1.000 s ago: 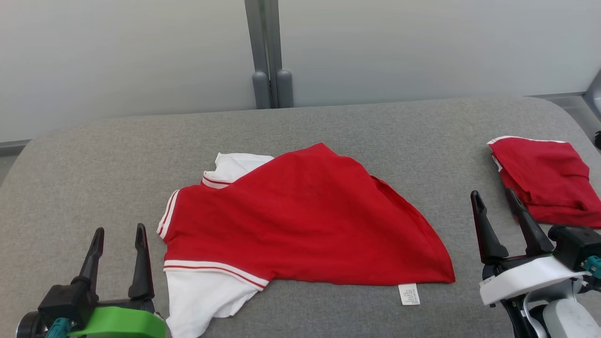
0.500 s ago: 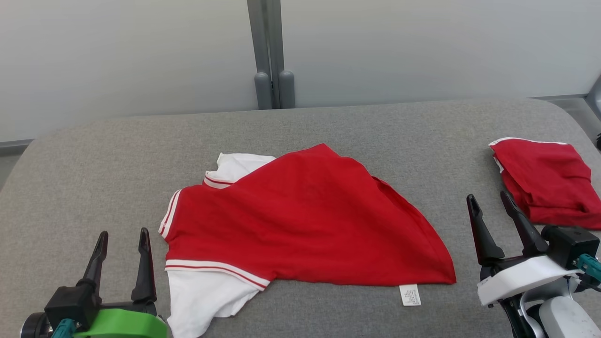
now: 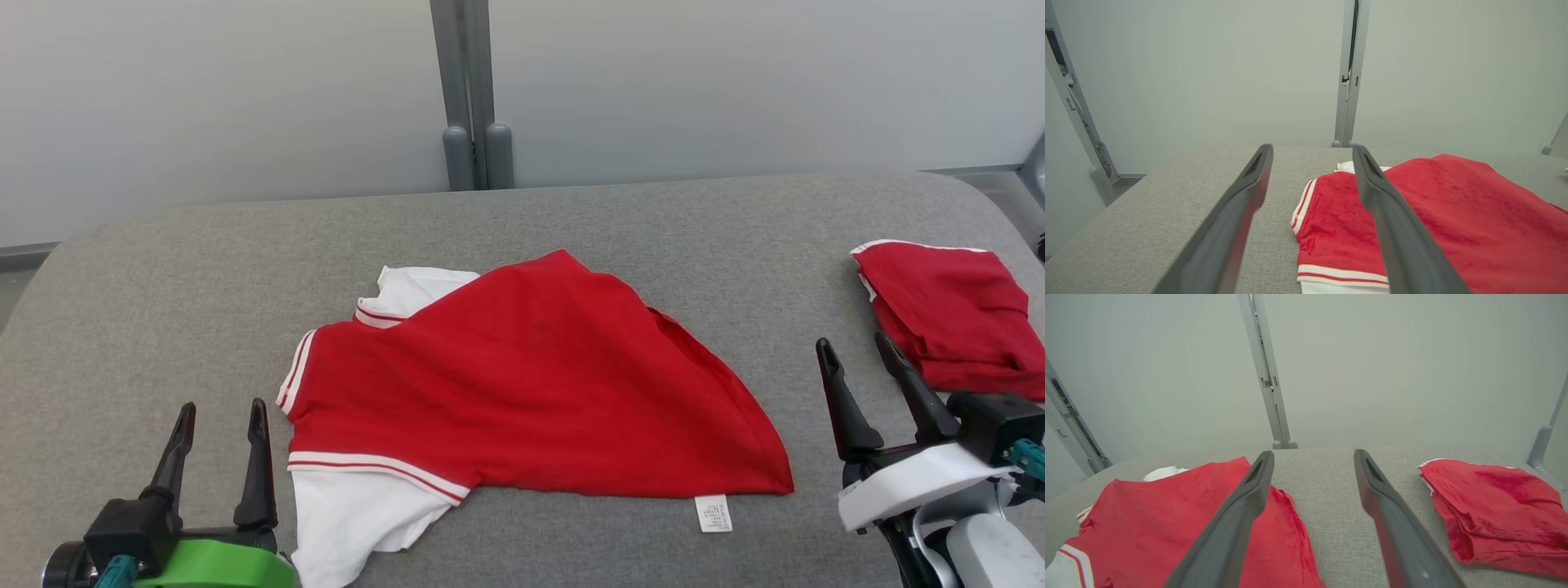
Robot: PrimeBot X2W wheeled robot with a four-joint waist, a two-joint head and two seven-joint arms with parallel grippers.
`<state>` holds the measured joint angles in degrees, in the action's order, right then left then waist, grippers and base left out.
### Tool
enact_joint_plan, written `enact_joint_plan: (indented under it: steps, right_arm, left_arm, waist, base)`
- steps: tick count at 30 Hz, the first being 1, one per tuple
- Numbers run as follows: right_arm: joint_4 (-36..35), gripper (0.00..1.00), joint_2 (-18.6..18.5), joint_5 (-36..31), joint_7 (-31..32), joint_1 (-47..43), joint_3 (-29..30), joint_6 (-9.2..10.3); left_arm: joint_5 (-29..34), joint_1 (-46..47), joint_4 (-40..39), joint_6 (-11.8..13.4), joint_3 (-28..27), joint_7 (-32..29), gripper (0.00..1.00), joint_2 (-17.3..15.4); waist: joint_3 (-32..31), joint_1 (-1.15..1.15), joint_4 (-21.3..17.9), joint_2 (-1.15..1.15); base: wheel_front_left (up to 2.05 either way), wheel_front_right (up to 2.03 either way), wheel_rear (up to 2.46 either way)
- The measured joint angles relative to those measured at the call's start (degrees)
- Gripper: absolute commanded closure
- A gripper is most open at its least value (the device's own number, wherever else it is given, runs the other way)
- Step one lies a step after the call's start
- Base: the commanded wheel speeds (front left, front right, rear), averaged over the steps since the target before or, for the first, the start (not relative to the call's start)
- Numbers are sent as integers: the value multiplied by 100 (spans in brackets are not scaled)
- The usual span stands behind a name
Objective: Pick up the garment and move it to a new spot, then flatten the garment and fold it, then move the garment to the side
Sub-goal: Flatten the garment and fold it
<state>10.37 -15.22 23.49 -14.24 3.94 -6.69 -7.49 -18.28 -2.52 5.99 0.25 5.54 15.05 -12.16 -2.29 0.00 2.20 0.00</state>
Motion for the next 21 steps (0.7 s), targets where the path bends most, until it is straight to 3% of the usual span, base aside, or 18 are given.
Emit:
enact_joint_plan:
  steps: [3, 11, 16, 21]
  right_arm:
    - [-3, 0, -60, 26, 236, -9, 137, 0]
    - [326, 0, -231, 516, 2466, -300, 5, 0]
    - [423, 0, -40, 615, 3063, -282, 56, 1]
    - [587, 0, 125, 506, 3181, -19, 85, 0]
  left_arm:
    - [-155, -33, 149, -137, 46, -326, 0, -11]
    - [-788, -358, 136, -264, 245, -2595, 0, -257]
    - [-1057, -374, 123, -271, 337, -3321, 0, -309]
    - [-1155, -138, 461, -388, 477, -3531, 0, -290]
  waist:
    - [9, 0, 4, 0]
    - [115, 0, 48, 0]
    - [296, 0, 94, 0]
    - [553, 0, 137, 0]
  base:
    - [0, 0, 0]
    - [0, 0, 0]
    - [0, 0, 0]
    - [0, 0, 0]
